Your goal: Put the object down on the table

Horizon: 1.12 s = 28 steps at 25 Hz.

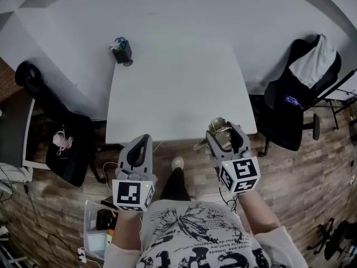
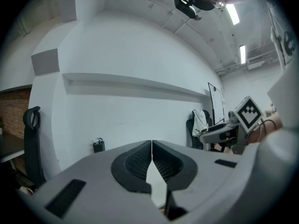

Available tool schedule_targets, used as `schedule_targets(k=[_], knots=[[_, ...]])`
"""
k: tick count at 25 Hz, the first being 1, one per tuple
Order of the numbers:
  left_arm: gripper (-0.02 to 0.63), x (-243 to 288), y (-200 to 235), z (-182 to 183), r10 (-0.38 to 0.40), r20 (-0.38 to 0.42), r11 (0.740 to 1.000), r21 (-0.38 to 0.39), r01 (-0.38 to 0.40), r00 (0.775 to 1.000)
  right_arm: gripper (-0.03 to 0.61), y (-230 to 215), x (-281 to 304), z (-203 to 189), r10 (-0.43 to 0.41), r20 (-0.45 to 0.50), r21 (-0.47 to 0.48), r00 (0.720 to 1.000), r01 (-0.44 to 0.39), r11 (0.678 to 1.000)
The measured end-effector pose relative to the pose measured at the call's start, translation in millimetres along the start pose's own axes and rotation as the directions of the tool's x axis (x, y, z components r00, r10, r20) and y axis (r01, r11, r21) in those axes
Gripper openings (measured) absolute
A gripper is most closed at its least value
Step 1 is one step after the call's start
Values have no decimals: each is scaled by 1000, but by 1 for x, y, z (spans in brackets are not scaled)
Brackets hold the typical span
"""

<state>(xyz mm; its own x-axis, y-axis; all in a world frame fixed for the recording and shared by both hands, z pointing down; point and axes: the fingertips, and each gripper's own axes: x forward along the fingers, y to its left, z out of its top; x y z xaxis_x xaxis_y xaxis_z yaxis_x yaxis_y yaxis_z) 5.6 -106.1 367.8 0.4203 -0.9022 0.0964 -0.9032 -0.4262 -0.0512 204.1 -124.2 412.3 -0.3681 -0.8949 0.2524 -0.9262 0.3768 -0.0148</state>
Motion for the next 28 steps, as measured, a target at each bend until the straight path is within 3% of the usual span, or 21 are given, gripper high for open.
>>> schedule_targets(k=[16, 22, 28], knots=[[12, 160, 138, 14, 26, 34, 1000, 11, -27, 999, 279, -45, 208, 43, -41, -62, 19, 997, 42, 999], [12, 190, 153, 9, 21, 20, 999, -25, -20, 1000, 279, -53, 253, 18, -31, -167, 10, 985, 34, 999], [12, 211, 161, -11, 32, -41, 999, -19, -33, 999, 281, -62, 293, -34, -1, -318, 12, 948, 5, 1000]])
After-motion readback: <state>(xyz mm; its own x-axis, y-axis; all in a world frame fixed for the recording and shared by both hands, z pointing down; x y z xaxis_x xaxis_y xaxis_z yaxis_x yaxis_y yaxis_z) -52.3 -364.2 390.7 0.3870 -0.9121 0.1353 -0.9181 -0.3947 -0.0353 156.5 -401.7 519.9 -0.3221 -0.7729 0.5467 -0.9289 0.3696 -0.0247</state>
